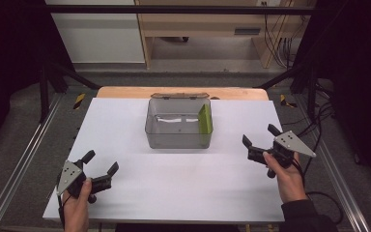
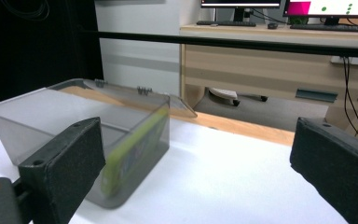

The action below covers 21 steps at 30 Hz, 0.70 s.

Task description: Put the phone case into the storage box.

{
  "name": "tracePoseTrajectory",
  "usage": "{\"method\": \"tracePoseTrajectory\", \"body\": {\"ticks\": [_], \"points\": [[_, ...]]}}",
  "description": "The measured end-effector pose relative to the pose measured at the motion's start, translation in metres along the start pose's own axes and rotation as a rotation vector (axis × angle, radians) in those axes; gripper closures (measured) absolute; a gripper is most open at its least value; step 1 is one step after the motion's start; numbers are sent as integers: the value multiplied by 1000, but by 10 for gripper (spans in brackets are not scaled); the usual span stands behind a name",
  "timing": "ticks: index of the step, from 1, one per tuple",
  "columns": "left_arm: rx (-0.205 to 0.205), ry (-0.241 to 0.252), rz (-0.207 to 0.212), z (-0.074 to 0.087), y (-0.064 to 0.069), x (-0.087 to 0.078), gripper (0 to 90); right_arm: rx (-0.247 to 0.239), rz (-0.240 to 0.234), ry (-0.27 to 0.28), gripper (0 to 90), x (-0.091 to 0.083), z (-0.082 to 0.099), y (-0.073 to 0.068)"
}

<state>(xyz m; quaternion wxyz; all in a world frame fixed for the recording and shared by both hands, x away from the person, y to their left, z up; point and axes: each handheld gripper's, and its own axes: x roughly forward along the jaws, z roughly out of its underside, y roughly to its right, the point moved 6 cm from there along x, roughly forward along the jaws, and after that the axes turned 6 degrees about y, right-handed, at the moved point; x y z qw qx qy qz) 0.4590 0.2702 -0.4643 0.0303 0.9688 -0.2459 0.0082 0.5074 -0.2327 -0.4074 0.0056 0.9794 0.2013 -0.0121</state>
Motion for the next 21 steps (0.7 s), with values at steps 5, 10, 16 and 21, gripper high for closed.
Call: {"method": "tracePoseTrajectory", "body": {"ticks": [5, 10, 16, 21], "points": [[1, -4, -2, 1, -1, 1, 13, 14, 6, -5, 33, -10, 13, 4], [-2, -12, -2, 2, -2, 1, 16, 20, 7, -19, 33, -17, 27, 5], [0, -5, -6, 1, -2, 1, 18, 5, -14, -30, 34, -22, 40, -4], [-7, 13, -3, 0, -2, 1, 21, -10, -43, -47, 40, -23, 50, -15]]}}
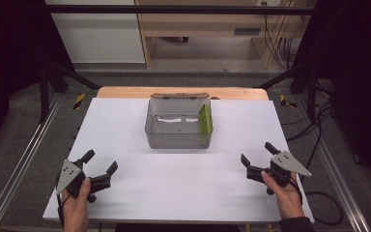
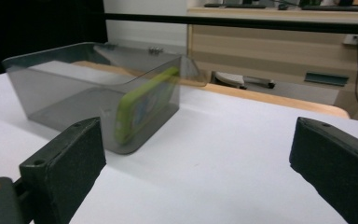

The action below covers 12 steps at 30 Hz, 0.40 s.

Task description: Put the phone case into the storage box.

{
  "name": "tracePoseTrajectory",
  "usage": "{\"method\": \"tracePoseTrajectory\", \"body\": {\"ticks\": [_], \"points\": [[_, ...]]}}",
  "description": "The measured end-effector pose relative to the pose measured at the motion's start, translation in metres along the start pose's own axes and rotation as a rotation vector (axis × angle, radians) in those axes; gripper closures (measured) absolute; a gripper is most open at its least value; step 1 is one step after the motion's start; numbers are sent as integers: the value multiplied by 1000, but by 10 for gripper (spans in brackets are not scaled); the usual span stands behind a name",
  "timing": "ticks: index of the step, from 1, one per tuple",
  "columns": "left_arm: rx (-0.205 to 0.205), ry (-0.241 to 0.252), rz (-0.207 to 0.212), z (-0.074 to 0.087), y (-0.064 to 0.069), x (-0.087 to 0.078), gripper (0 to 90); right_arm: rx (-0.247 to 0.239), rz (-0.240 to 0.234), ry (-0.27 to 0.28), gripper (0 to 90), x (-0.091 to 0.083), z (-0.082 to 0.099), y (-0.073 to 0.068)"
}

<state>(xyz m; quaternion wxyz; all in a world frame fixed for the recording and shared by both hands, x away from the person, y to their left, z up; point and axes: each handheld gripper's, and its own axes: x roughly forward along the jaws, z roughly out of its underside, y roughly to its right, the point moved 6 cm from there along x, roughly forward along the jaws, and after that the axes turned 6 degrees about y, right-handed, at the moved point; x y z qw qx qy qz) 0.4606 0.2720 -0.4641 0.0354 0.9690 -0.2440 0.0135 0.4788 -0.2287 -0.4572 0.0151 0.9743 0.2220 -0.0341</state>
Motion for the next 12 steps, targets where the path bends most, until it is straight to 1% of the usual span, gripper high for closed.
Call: {"method": "tracePoseTrajectory", "body": {"ticks": [3, 4, 6, 7, 9, 12], "points": [[-8, 17, 6, -1, 0, 0, 20, -4, -19, -8, 44, 1, 7, -8], [-5, 21, -1, -1, 0, 0, 20, 3, -26, -6, 54, 1, 9, -11], [-4, 29, 1, -2, 0, 0, 19, 23, -39, 0, 61, 2, 14, -14], [-6, 36, 1, -3, 0, 0, 19, 24, -36, -4, 61, 2, 15, -16], [-8, 50, 5, -5, 1, 0, 17, 3, -39, -18, 61, 2, 17, -18], [-12, 53, 19, -5, 2, 0, 11, -6, -27, -28, 61, 2, 19, -18]]}}
